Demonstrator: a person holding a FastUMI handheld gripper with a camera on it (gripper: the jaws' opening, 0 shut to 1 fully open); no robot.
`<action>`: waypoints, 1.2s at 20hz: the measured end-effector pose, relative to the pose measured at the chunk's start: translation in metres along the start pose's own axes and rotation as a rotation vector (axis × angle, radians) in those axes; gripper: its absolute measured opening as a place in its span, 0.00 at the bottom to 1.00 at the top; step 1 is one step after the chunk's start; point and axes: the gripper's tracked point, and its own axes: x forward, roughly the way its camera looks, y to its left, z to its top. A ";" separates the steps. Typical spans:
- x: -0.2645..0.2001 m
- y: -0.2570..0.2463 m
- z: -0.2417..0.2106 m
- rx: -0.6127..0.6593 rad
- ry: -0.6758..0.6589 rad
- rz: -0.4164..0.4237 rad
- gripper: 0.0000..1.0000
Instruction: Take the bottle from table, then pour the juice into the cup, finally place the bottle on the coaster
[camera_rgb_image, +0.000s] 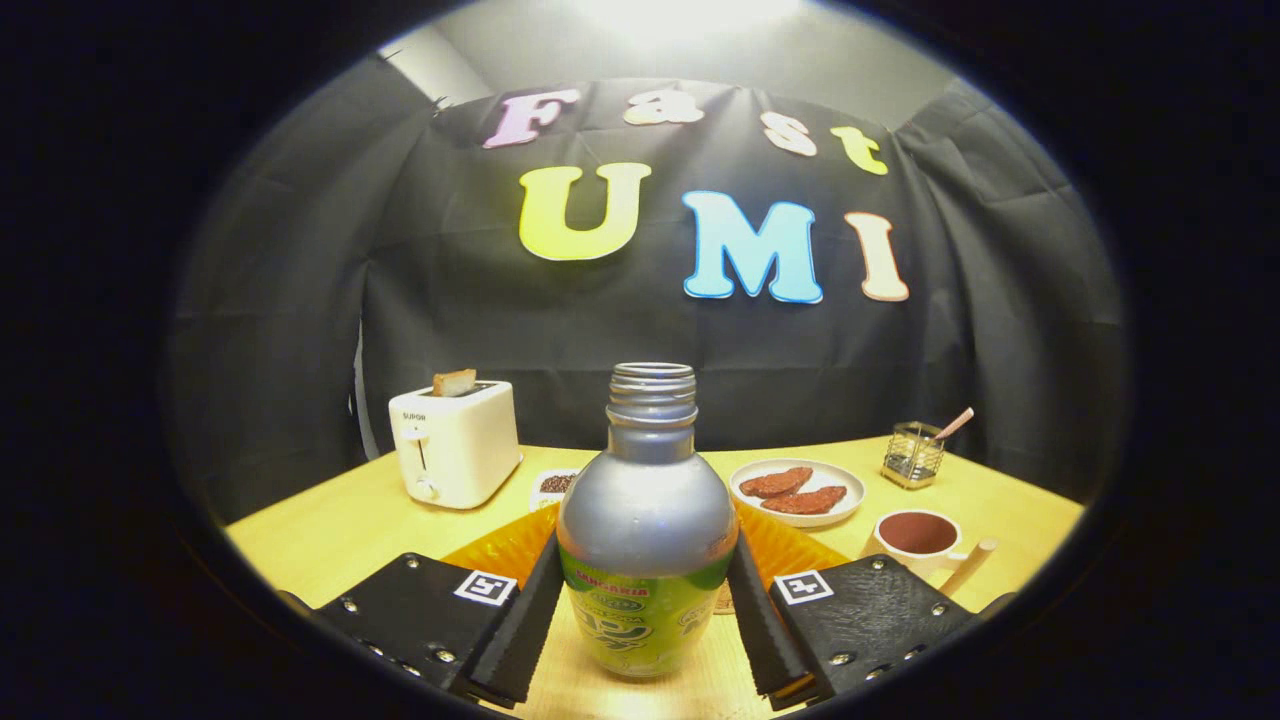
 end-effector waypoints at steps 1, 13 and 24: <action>0.002 -0.002 0.000 0.037 0.004 0.012 0.79; 0.022 -0.041 0.000 0.452 0.026 0.062 0.79; 0.028 -0.049 -0.004 0.877 0.033 0.142 0.78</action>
